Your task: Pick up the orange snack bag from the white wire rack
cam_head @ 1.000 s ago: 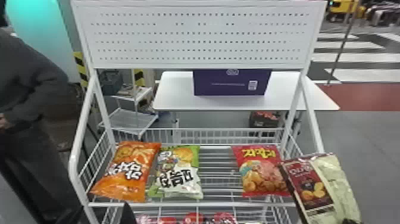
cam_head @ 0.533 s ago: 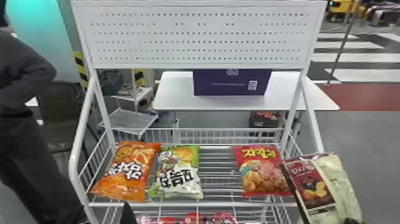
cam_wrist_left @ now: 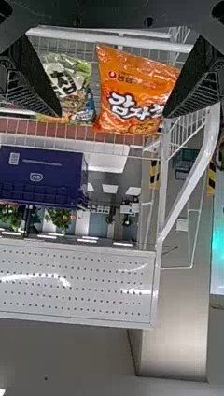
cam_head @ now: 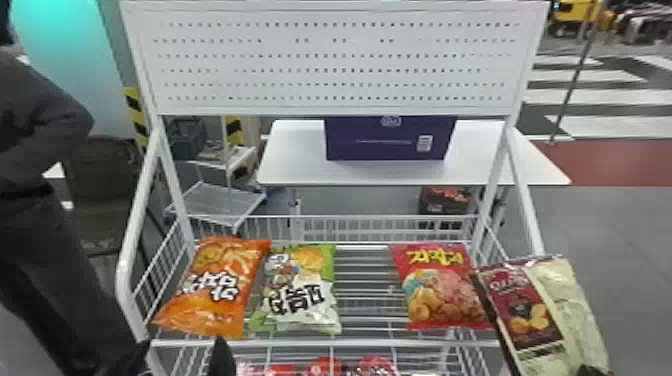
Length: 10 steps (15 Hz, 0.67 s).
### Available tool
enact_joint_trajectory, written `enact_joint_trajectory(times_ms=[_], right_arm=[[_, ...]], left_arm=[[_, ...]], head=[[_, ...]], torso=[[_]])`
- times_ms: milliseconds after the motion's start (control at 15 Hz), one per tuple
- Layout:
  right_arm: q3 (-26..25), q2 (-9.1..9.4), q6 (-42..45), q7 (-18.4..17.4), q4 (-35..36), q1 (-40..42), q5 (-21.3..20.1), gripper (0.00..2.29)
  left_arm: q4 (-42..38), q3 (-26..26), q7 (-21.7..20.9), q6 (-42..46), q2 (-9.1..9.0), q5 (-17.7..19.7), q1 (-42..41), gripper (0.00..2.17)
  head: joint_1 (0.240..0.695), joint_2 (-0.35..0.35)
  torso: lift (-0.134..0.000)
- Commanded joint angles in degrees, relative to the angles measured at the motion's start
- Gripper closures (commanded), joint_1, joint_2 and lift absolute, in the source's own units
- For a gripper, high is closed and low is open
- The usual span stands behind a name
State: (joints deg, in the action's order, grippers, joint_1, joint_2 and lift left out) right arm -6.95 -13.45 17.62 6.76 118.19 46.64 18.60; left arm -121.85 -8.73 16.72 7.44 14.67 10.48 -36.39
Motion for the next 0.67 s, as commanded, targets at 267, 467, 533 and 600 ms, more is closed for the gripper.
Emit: enact_joint_trajectory(times_ms=[267, 467, 533, 600], right_arm=[[0.4, 0.00, 0.2, 0.0, 0.5, 0.3, -0.1, 2.26], [0.7, 0.00, 0.2, 0.0, 0.4, 0.0, -0.1, 2.26], [0.7, 0.00, 0.2, 0.0, 0.3, 0.0, -0.2, 2.26], [0.6, 0.00, 0.2, 0.0, 0.1, -0.1, -0.2, 2.26]], left_arm=[[20.5, -2.7, -0.7, -7.0, -1.93, -0.9, 23.3, 0.08], [28.2, -3.9, -1.3, -12.0, -2.10, -1.0, 31.4, 0.08], [30.0, -4.2, -1.6, -13.4, -2.19, -1.0, 33.2, 0.08], [31.2, -4.2, -2.0, -15.1, -2.19, -0.9, 34.5, 0.08]], head=[[0.499, 0.000], [0.499, 0.000], [0.499, 0.000], [0.499, 0.000]], torso=[[0.000], [0.000], [0.000], [0.000]])
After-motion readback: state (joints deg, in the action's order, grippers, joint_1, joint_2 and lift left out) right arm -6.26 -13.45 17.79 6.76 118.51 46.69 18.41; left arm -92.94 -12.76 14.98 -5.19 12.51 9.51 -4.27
